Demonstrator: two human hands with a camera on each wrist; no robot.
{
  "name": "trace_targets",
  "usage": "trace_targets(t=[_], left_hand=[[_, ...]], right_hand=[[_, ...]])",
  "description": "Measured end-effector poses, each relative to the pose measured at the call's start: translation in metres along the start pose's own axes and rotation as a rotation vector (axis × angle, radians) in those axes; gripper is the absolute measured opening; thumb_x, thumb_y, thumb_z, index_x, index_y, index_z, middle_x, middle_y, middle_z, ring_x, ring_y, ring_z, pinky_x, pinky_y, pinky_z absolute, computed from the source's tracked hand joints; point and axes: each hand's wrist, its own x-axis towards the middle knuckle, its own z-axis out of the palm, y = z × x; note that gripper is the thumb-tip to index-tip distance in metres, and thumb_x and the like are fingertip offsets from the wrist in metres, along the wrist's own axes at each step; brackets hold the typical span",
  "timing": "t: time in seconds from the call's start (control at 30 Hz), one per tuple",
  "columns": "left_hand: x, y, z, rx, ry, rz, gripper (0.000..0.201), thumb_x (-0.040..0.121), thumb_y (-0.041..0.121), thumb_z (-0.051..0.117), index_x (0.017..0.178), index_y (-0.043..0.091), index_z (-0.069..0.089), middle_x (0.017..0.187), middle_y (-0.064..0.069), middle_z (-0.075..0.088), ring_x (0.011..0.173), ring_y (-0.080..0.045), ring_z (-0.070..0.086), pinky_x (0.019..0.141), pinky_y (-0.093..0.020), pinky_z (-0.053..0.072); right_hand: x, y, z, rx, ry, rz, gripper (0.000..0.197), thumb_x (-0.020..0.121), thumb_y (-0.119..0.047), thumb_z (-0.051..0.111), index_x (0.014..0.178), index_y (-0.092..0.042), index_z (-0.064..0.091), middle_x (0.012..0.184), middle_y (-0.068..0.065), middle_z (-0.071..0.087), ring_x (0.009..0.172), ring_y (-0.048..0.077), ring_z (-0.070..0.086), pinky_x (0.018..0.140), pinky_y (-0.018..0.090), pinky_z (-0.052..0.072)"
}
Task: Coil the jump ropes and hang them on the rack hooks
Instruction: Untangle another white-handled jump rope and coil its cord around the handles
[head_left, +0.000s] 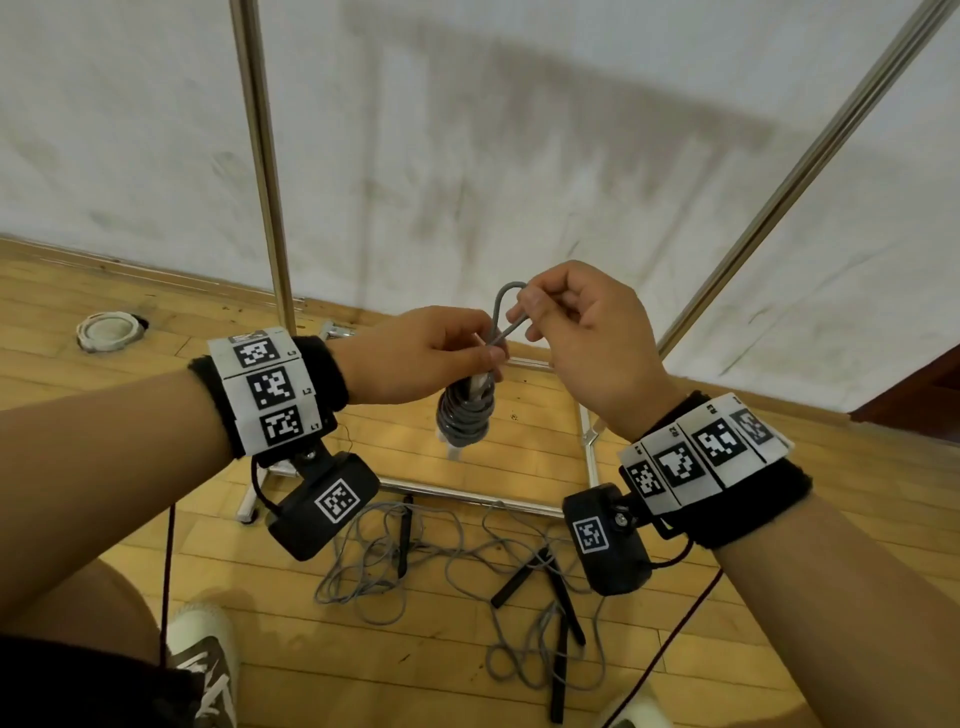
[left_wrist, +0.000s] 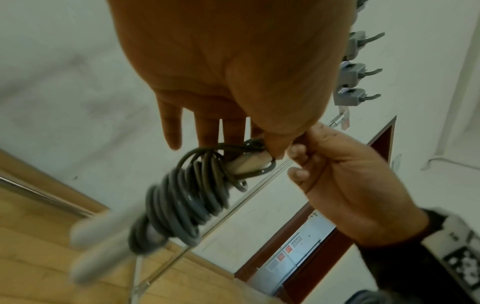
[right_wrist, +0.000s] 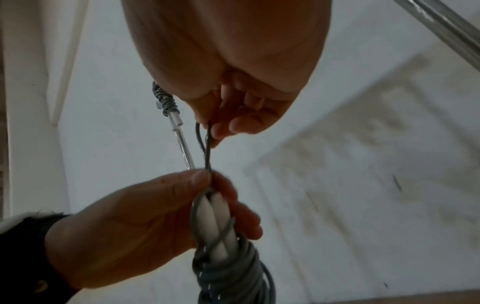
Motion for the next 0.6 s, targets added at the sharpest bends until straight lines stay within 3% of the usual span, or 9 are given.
trace_targets(t=[0.1,0.2,0.27,0.33,0.4,0.47,0.5,0.53,0.6], left_hand=[[0.001,-0.003,-0.001,0.099,0.014,-0.012,0.024,0.098,0.043,0.054,0.107,0.027,0.070,0.098,0.006,0.073,0.092,-0.009,0.067,0.082,-0.024,0.054],[0.005,-0.006,-0.004,0.134,0.067,-0.020,0.021,0.097,0.041,0.059,0.107,0.028,0.072,0.096,0.008,0.074,0.087,-0.001,0.068,0.074,-0.013,0.051],[0.008,-0.009,-0.005,0.206,0.065,-0.024,0.015,0.096,0.041,0.060,0.099,0.032,0.071,0.102,0.010,0.074,0.104,0.003,0.064,0.088,-0.023,0.050],[0.009,-0.012,-0.004,0.291,0.069,-0.025,0.011,0.095,0.041,0.061,0.096,0.035,0.070,0.112,0.011,0.072,0.126,-0.001,0.054,0.102,-0.033,0.045],[0.010,-0.014,-0.004,0.283,0.099,-0.029,0.015,0.094,0.041,0.063,0.098,0.030,0.072,0.099,0.012,0.074,0.106,0.000,0.064,0.092,-0.031,0.051],[0.012,-0.011,-0.006,0.249,0.132,-0.033,0.020,0.091,0.044,0.065,0.100,0.028,0.074,0.085,0.015,0.073,0.082,0.007,0.065,0.072,-0.013,0.049],[0.013,-0.009,-0.009,0.253,0.156,-0.033,0.021,0.089,0.046,0.067,0.100,0.029,0.074,0.084,0.018,0.072,0.081,0.011,0.063,0.068,-0.006,0.043],[0.014,-0.005,-0.013,0.252,0.182,-0.027,0.023,0.087,0.048,0.068,0.101,0.030,0.074,0.088,0.021,0.070,0.084,0.015,0.060,0.069,-0.005,0.040],[0.014,0.007,-0.023,0.130,0.202,0.014,0.027,0.084,0.048,0.071,0.107,0.033,0.071,0.100,0.024,0.068,0.095,0.016,0.059,0.082,-0.009,0.040]], right_hand=[[0.002,-0.003,-0.006,-0.058,0.020,-0.038,0.015,0.098,-0.019,0.056,0.085,-0.028,0.059,0.077,-0.012,0.070,0.067,0.004,0.064,0.065,0.021,0.052],[0.005,-0.010,-0.012,-0.029,0.066,-0.051,0.015,0.098,-0.015,0.054,0.087,-0.024,0.059,0.078,-0.010,0.070,0.064,0.000,0.060,0.057,0.014,0.046],[0.007,-0.015,-0.019,0.013,0.118,-0.068,0.011,0.098,-0.014,0.054,0.089,-0.018,0.060,0.078,-0.008,0.070,0.062,0.000,0.058,0.056,0.016,0.045],[0.010,-0.021,-0.025,0.017,0.123,-0.103,0.009,0.098,-0.014,0.055,0.093,-0.012,0.062,0.079,-0.006,0.070,0.062,0.003,0.060,0.056,0.020,0.049],[0.010,-0.025,-0.027,-0.016,0.093,-0.126,0.010,0.098,-0.015,0.055,0.095,-0.010,0.063,0.080,-0.006,0.071,0.064,0.006,0.064,0.057,0.027,0.053],[0.010,-0.027,-0.029,-0.011,0.090,-0.122,0.010,0.099,-0.015,0.054,0.096,-0.010,0.062,0.082,-0.005,0.071,0.068,0.009,0.066,0.057,0.030,0.056],[0.011,-0.029,-0.030,0.012,0.094,-0.110,0.010,0.099,-0.016,0.054,0.096,-0.011,0.062,0.082,-0.004,0.070,0.070,0.010,0.067,0.056,0.030,0.056],[0.012,-0.030,-0.033,0.037,0.095,-0.097,0.009,0.100,-0.016,0.053,0.096,-0.013,0.061,0.083,-0.003,0.070,0.072,0.011,0.069,0.055,0.029,0.056],[0.016,-0.034,-0.038,0.080,0.087,-0.077,0.008,0.100,-0.014,0.053,0.095,-0.014,0.059,0.085,-0.001,0.071,0.075,0.013,0.070,0.057,0.028,0.057]])
